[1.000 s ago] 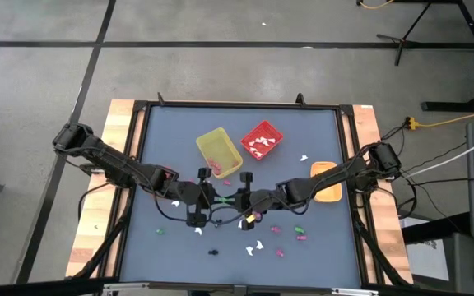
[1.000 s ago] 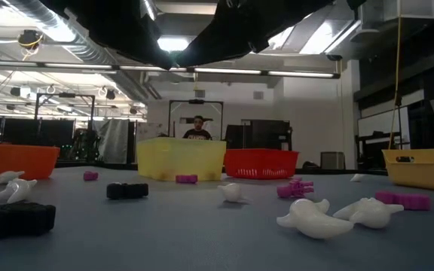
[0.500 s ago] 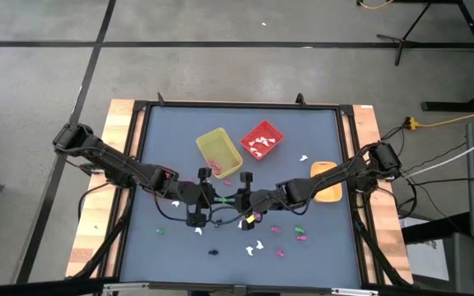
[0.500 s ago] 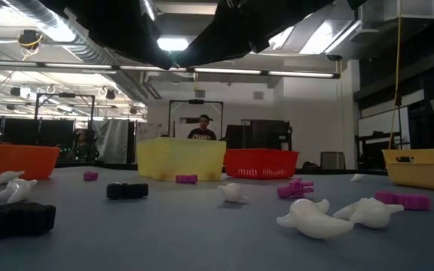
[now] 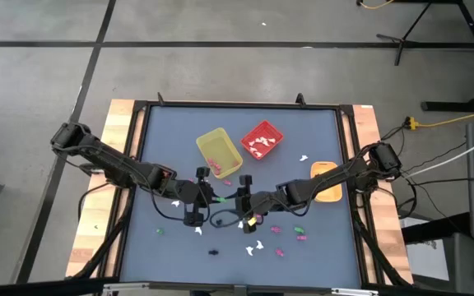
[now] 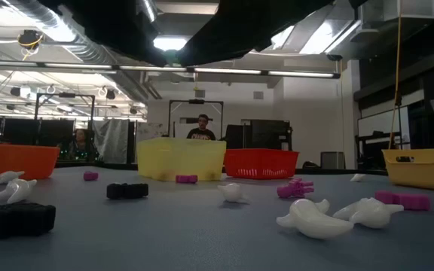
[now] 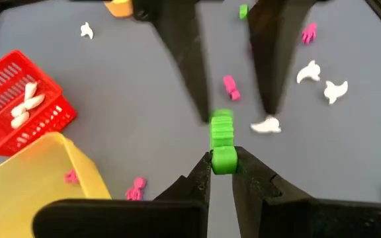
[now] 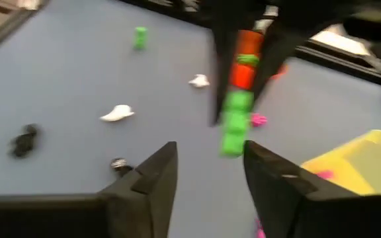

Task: Sort Halloween decoration
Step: Put the green skeleton toy into the orange bin

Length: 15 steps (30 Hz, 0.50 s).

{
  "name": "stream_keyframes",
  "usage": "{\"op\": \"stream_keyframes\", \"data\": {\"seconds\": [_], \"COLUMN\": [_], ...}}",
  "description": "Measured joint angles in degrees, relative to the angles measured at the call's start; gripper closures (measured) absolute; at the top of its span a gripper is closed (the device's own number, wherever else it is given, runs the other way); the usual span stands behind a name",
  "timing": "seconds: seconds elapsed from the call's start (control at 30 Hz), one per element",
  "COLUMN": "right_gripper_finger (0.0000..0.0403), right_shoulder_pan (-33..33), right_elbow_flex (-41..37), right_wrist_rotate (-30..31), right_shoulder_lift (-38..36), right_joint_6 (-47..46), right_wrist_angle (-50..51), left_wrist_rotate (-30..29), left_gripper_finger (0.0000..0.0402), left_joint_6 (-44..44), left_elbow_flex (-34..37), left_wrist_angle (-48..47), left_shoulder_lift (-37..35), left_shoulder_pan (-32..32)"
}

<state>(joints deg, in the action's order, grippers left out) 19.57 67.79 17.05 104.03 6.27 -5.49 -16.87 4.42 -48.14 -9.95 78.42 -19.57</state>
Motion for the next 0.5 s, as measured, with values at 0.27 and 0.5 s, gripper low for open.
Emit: {"op": "stream_keyframes", "data": {"seconds": [0.27, 0.5], "right_gripper_finger": [0.019, 0.019], "right_shoulder_pan": [3.21, 7.1], "right_elbow_flex": [0.0, 0.0], "right_wrist_rotate": [-12.48, -13.17], "right_shoulder_lift": [-0.04, -0.04], "right_joint_6": [-9.86, -15.75], "right_wrist_angle": [5.05, 13.06], "left_wrist_rotate": [1.33, 0.98], "left_gripper_finger": [0.0379, 0.0379], "left_joint_6": [10.41, 21.83], "left_elbow_flex": [0.0, 0.0], "left_wrist_angle": [-18.25, -39.14], "left_shoulder_lift": [-7.14, -10.37], "left_shoulder_pan": [-0.02, 0.0]}}
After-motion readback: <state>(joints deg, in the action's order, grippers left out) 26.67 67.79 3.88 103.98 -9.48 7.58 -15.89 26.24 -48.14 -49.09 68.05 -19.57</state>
